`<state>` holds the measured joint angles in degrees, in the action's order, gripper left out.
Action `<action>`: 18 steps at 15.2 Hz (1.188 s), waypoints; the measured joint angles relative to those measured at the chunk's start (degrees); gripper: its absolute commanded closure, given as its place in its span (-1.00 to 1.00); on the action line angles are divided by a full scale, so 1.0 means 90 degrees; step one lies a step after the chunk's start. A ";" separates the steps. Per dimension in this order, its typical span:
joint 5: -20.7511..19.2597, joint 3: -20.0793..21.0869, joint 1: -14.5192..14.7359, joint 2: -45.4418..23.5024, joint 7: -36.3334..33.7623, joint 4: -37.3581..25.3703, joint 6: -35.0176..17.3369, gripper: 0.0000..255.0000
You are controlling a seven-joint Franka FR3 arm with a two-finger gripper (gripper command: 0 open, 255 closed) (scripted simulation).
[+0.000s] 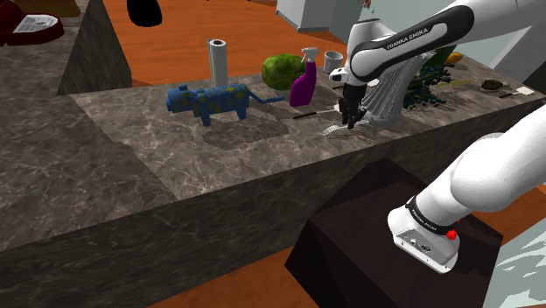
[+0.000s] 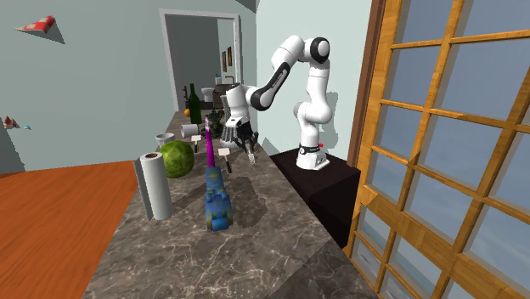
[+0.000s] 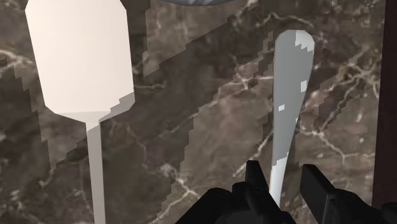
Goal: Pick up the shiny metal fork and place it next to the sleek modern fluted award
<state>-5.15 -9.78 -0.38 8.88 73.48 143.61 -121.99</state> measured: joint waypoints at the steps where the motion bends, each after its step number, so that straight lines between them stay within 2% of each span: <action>1: 0.0000 0.0000 0.0000 -0.0003 0.0000 0.0001 -0.0005 1.00; 3: 0.0001 -0.0001 0.0000 -0.0006 0.0000 0.0003 -0.0010 1.00; 4: 0.0001 0.0000 0.0000 -0.0006 0.0000 0.0003 -0.0010 -1.00; 10: 0.0001 0.0000 0.0001 -0.0006 0.0001 0.0004 -0.0010 -1.00; 14: 0.0010 0.0020 0.0009 0.0198 0.0019 -0.0467 0.0652 -1.00; 18: 0.0018 0.0047 0.0026 0.0286 -0.0010 -0.0570 0.0853 -1.00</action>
<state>-4.99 -9.35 -0.14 11.46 73.39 138.49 -114.32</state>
